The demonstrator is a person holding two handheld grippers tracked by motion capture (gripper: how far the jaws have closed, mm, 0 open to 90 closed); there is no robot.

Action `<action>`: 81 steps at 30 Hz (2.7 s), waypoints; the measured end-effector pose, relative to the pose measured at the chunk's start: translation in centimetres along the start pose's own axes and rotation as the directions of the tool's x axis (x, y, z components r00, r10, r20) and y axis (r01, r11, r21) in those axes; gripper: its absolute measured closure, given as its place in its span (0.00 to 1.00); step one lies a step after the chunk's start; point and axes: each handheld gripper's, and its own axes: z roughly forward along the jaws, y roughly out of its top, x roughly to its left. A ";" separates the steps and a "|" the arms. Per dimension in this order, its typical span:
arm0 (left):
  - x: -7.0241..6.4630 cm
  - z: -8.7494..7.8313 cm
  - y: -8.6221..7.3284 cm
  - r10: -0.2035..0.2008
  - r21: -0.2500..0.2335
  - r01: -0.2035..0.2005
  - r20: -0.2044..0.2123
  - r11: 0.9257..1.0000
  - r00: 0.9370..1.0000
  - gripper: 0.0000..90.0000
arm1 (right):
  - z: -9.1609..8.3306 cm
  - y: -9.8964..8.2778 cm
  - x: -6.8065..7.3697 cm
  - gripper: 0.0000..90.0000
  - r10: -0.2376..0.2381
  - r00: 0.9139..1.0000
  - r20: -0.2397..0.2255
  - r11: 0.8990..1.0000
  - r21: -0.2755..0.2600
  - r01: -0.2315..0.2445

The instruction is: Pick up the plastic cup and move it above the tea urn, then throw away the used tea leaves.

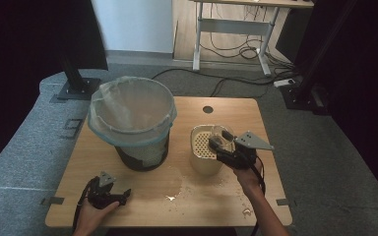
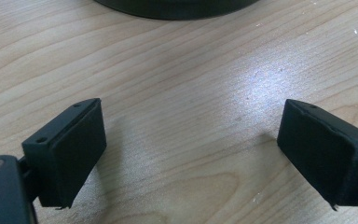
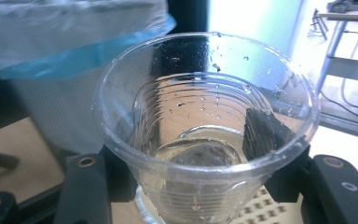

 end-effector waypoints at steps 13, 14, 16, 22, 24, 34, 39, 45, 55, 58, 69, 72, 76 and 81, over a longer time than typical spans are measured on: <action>0.0 0.0 0.0 0.001 0.000 -0.001 0.001 1.000 1.000 0.08 | 1.4 1.0 -2.2 0.44 -0.024 0.996 0.080 0.999 0.032 0.022; 0.0 0.0 0.0 0.001 0.001 -0.001 0.002 1.000 1.000 0.08 | 1.4 1.1 -2.3 0.44 -0.032 0.996 0.086 0.999 0.035 0.029; 0.0 0.0 0.0 0.001 0.000 -0.001 0.002 1.000 1.000 0.08 | 1.4 1.2 -2.4 0.44 -0.035 0.995 0.090 0.999 0.037 0.032; 0.0 0.0 0.0 0.000 0.000 0.000 0.002 1.000 1.000 0.08 | 1.4 1.4 -2.7 0.44 -0.037 0.994 0.106 0.999 0.038 0.033; 0.0 0.0 0.0 0.000 0.001 0.000 0.001 1.000 1.000 0.08 | 1.5 1.5 -2.9 0.44 -0.042 0.993 0.111 0.998 0.045 0.037; 0.0 0.0 0.0 0.000 0.001 0.000 0.002 1.000 1.000 0.08 | 1.3 2.0 -3.5 0.44 -0.110 0.980 0.166 0.992 0.079 0.098; 0.0 0.0 0.0 0.001 0.001 -0.001 0.002 1.000 1.000 0.08 | 1.3 2.3 -3.2 0.44 -0.225 0.951 0.211 0.971 0.135 0.200; 0.0 0.0 0.0 0.001 0.001 -0.001 0.001 1.000 1.000 0.08 | 1.7 2.3 -3.2 0.45 -0.338 0.908 0.247 0.935 0.200 0.293; 0.0 0.0 0.0 0.001 0.001 -0.001 0.001 1.000 1.000 0.08 | 2.8 2.0 -2.8 0.45 -0.522 0.812 0.263 0.841 0.315 0.439; 0.0 0.0 0.0 0.001 0.002 -0.001 0.002 1.000 1.000 0.08 | 3.2 1.8 -2.5 0.45 -0.568 0.781 0.259 0.810 0.345 0.474; 0.0 0.0 0.0 -0.002 -0.001 0.002 0.001 1.000 1.000 0.08 | 4.5 0.9 -1.6 0.46 -0.721 0.654 0.226 0.673 0.452 0.585; 0.0 0.0 0.0 -0.002 -0.001 0.002 0.001 1.000 1.000 0.08 | 4.8 0.8 -1.5 0.46 -0.754 0.620 0.216 0.637 0.472 0.610; 0.0 0.0 0.0 -0.001 0.000 0.001 0.002 1.000 1.000 0.08 | 5.3 0.5 -1.2 0.46 -0.809 0.554 0.198 0.568 0.506 0.649; 0.0 0.0 0.0 -0.001 0.000 0.001 0.002 1.000 1.000 0.08 | 5.8 0.3 -0.7 0.47 -0.860 0.480 0.173 0.491 0.538 0.685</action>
